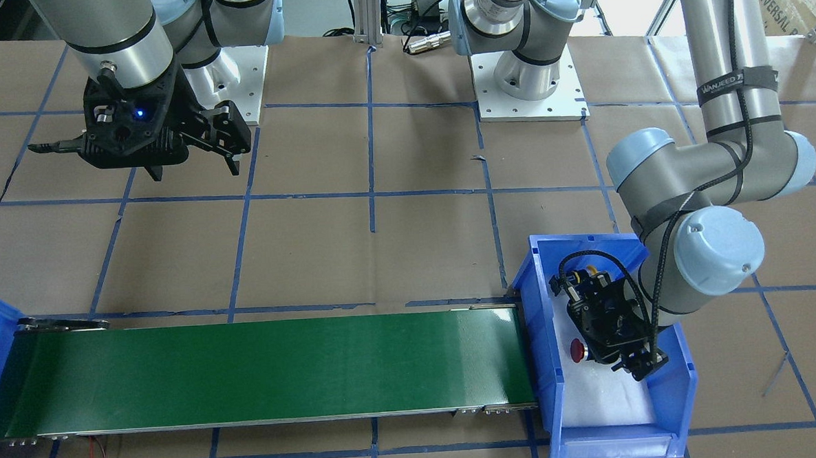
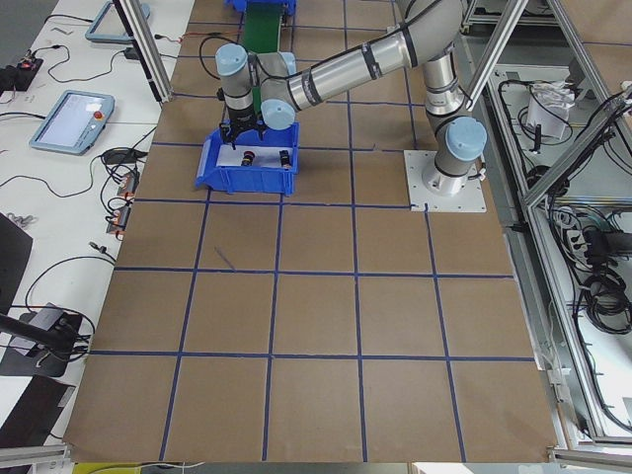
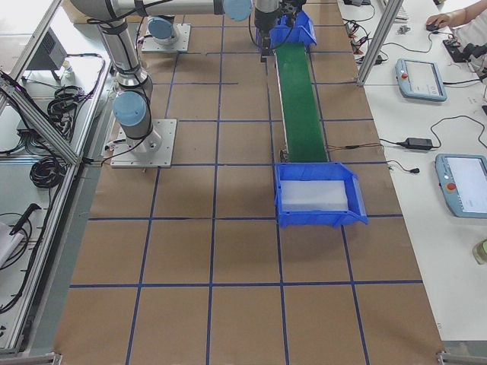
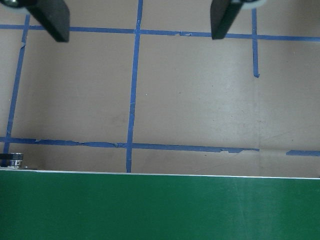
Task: Transport two buttons from left to right
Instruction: 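Grasp the red-capped button with the left gripper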
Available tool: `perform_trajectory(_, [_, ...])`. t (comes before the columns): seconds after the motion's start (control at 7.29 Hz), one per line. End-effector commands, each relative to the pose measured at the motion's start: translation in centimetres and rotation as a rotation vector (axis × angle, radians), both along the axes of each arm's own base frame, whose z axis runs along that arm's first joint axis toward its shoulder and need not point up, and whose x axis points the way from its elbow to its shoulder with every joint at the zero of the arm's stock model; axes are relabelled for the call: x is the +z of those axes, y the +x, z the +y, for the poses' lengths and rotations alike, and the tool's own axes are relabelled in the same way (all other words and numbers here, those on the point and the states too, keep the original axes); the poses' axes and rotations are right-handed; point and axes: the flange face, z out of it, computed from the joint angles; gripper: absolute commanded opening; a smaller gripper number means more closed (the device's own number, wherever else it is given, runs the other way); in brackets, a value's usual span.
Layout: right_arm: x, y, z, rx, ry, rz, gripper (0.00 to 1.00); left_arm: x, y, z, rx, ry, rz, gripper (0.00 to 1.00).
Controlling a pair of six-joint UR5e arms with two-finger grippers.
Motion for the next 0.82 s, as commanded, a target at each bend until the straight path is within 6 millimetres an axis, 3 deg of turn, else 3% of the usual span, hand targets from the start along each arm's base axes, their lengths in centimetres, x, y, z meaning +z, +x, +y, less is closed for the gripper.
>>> perform_trajectory(0.0, [-0.5, -0.1, -0.1, -0.002, 0.009, -0.001, 1.00, -3.6, 1.1, -0.2, -0.125, 0.067, 0.011, 0.98])
perform_trajectory(0.14, [-0.1, -0.1, 0.0, -0.002, 0.002, -0.001, 1.00, -4.1, 1.2, 0.2, -0.127, 0.106, 0.022, 0.93])
perform_trajectory(0.27, [0.1, -0.1, 0.0, -0.002, -0.003, 0.000, 1.00, -4.1, 1.2, 0.2, -0.130, 0.111, 0.021, 0.72])
perform_trajectory(0.41, [-0.1, -0.1, 0.0, -0.002, 0.001, 0.000, 1.00, -4.0, 1.2, 0.1, -0.146, 0.105, 0.021, 0.41])
perform_trajectory(0.55, [0.0, -0.1, -0.1, -0.002, -0.002, 0.000, 1.00, -3.1, 1.3, -0.4, -0.147, 0.086, 0.014, 0.16])
perform_trajectory(0.69, [0.0, -0.1, -0.1, -0.003, -0.002, 0.000, 1.00, -0.8, 1.3, -0.6, -0.125, 0.048, 0.003, 0.08])
